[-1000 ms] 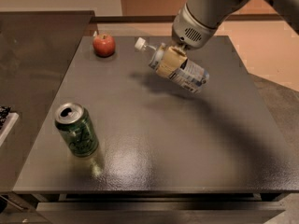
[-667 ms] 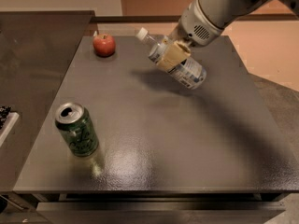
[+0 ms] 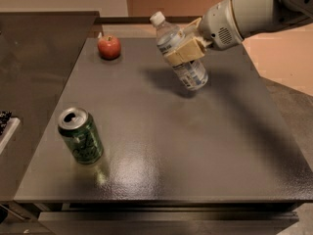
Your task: Place blue plastic bottle upright
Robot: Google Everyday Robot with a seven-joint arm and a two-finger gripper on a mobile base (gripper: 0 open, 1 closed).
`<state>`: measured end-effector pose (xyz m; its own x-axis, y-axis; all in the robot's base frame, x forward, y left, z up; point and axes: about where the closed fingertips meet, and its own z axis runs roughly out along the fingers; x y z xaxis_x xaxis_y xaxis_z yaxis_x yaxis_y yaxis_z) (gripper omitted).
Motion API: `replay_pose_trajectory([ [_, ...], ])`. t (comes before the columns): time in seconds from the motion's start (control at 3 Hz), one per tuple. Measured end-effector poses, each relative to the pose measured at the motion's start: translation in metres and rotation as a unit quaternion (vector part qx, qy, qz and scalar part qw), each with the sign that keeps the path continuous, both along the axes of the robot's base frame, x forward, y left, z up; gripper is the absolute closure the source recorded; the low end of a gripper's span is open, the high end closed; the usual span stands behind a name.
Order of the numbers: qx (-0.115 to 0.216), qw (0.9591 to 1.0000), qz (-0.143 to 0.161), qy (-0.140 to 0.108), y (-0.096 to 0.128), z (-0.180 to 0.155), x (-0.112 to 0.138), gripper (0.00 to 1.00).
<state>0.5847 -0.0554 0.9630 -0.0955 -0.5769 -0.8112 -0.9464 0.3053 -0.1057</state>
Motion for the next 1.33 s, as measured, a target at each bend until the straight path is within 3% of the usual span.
replay_pose_trajectory([
  [0.33,0.075,0.9972,-0.006,-0.006,-0.007,0.005,-0.003,1.0],
  [0.67,0.136,0.9906,-0.014,-0.011,-0.019,0.007,-0.007,1.0],
  [1.33,0.219,0.975,-0.026,-0.025,-0.039,0.002,-0.012,1.0],
])
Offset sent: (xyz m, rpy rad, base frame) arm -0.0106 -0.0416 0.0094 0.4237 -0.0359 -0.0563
